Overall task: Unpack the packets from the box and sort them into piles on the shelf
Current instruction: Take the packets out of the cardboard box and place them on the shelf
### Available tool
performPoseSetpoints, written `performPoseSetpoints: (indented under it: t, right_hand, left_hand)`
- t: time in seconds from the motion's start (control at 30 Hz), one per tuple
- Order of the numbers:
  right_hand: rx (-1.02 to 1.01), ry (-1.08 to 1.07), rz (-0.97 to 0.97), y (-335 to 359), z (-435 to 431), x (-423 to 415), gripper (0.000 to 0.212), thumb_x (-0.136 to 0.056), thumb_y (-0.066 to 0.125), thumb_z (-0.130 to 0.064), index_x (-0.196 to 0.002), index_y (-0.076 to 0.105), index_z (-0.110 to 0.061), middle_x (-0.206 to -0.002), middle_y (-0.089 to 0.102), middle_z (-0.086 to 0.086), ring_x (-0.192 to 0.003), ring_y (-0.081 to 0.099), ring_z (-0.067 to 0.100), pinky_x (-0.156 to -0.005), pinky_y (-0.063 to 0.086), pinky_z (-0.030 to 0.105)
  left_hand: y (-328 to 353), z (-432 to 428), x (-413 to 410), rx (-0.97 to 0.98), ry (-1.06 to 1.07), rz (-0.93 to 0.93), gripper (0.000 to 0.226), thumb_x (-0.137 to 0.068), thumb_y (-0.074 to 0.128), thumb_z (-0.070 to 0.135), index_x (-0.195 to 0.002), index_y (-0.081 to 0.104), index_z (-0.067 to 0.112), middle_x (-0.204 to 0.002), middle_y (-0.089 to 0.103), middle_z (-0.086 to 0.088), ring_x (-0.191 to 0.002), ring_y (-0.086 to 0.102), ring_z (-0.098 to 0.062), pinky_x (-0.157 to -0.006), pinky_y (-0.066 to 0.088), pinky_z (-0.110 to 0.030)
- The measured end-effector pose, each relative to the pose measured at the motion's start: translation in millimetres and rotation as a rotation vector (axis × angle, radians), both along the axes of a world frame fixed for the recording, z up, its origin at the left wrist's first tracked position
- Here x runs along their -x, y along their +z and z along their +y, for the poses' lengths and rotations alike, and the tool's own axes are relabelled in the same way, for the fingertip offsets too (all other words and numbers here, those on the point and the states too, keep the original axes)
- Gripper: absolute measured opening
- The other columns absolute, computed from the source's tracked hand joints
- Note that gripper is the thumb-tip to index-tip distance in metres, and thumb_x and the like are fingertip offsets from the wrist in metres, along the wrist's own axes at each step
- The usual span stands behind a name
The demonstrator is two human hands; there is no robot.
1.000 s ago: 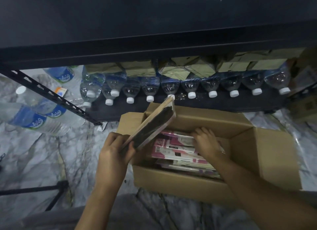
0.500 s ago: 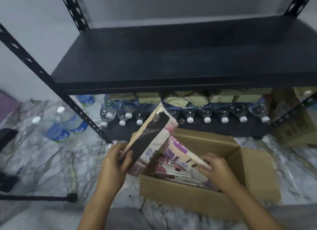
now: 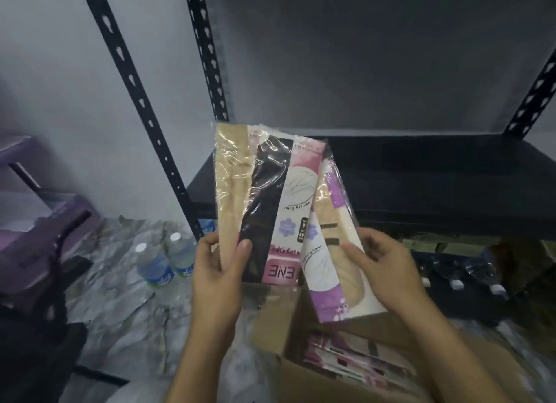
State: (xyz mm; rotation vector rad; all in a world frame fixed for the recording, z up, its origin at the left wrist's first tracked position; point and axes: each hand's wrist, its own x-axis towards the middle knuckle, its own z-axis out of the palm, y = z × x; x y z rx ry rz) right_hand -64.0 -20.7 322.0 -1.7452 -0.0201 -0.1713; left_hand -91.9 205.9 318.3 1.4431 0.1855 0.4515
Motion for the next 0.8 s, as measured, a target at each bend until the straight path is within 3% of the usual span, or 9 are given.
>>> performPoseSetpoints:
  t: [0.17, 0.27, 0.33, 0.43, 0.53, 0.63, 0.67, 0.73, 0.8]
  right_hand:
    - [-0.009, -0.060, 0.031, 28, 29, -61, 0.022, -0.082, 0.072, -0.017, -0.100, 0.064, -0.027, -0.094, 0.068, -0.006, -0.079, 0.069, 0.011, -0.066, 0.059, 0.032]
    - [0.005, -0.083, 0.119, 34, 44, -107, 0.019, -0.084, 0.070, -0.016, -0.101, 0.062, -0.021, -0.093, 0.067, 0.001, -0.077, 0.071, 0.019, -0.069, 0.060, 0.042]
    - [0.004, -0.092, 0.161, 37, 52, -138, 0.018, -0.084, 0.070, -0.015, -0.099, 0.061, -0.018, -0.092, 0.067, 0.003, -0.077, 0.071, 0.021, -0.071, 0.060, 0.044]
    - [0.040, -0.122, 0.191, 38, 61, -179, 0.012, -0.084, 0.069, -0.012, -0.088, 0.060, -0.019, -0.089, 0.066, 0.001, -0.078, 0.067, 0.019, -0.066, 0.057, 0.037]
    - [0.132, -0.147, 0.209, 32, 66, -212, 0.014, -0.085, 0.065, -0.010, -0.075, 0.059, -0.018, -0.079, 0.062, -0.002, -0.067, 0.060, 0.013, -0.050, 0.047, 0.027]
    - [0.247, -0.167, 0.235, 17, 67, -235, 0.005, -0.087, 0.062, -0.012, -0.083, 0.062, -0.011, -0.091, 0.066, 0.006, -0.066, 0.059, 0.014, -0.047, 0.044, 0.025]
    - [0.310, -0.160, 0.248, 14, 67, -239, 0.006, -0.088, 0.061, -0.014, -0.089, 0.064, -0.008, -0.098, 0.067, 0.008, -0.074, 0.061, 0.018, -0.051, 0.048, 0.027]
    - [0.512, -0.138, 0.292, 8, 67, -246, 0.024, -0.090, 0.057, -0.024, -0.105, 0.064, -0.006, -0.113, 0.062, 0.011, -0.104, 0.056, 0.028, -0.077, 0.053, 0.038]
    - [0.711, -0.152, 0.296, 4, 65, -245, 0.038, -0.092, 0.052, -0.036, -0.116, 0.061, -0.008, -0.127, 0.051, 0.012, -0.122, 0.040, 0.031, -0.097, 0.042, 0.044]
  left_hand:
    - [15, 15, -63, 0.104, 0.087, 0.030, 0.030, -0.086, 0.072, 0.027, -0.109, 0.053, 0.024, -0.095, 0.073, 0.001, -0.088, 0.070, -0.026, -0.085, 0.055, -0.058]
    - [23, 22, -112, 0.115, 0.104, 0.131, 0.041, -0.084, 0.073, 0.028, -0.116, 0.052, 0.015, -0.106, 0.068, -0.009, -0.097, 0.068, -0.032, -0.088, 0.054, -0.058]
    - [27, 25, -145, 0.080, 0.074, 0.211, 0.039, -0.086, 0.070, 0.031, -0.115, 0.050, 0.014, -0.103, 0.068, -0.009, -0.093, 0.069, -0.032, -0.083, 0.056, -0.057]
    - [34, 27, -188, -0.011, 0.044, 0.310, 0.035, -0.088, 0.066, 0.031, -0.114, 0.051, 0.012, -0.098, 0.067, -0.009, -0.086, 0.070, -0.031, -0.074, 0.059, -0.052]
    - [31, 30, -223, -0.310, 0.099, 0.327, 0.032, -0.088, 0.066, 0.031, -0.108, 0.051, 0.012, -0.102, 0.065, -0.008, -0.078, 0.062, -0.019, -0.060, 0.049, -0.034]
    - [20, 32, -244, -0.716, 0.122, 0.399, 0.046, -0.087, 0.060, 0.046, -0.112, 0.052, 0.009, -0.114, 0.061, -0.013, -0.098, 0.058, -0.029, -0.078, 0.047, -0.038]
    - [15, 33, -248, -0.868, 0.123, 0.451, 0.057, -0.088, 0.054, 0.055, -0.119, 0.052, 0.007, -0.121, 0.057, -0.015, -0.109, 0.053, -0.032, -0.087, 0.045, -0.043]
    - [5, 32, -253, -1.112, 0.087, 0.569, 0.075, -0.089, 0.039, 0.068, -0.130, 0.051, 0.007, -0.136, 0.045, -0.016, -0.125, 0.040, -0.036, -0.099, 0.037, -0.048]
    - [-3, 29, -252, -1.198, 0.051, 0.621, 0.081, -0.089, 0.030, 0.072, -0.135, 0.049, 0.008, -0.142, 0.039, -0.016, -0.130, 0.034, -0.036, -0.103, 0.032, -0.050]
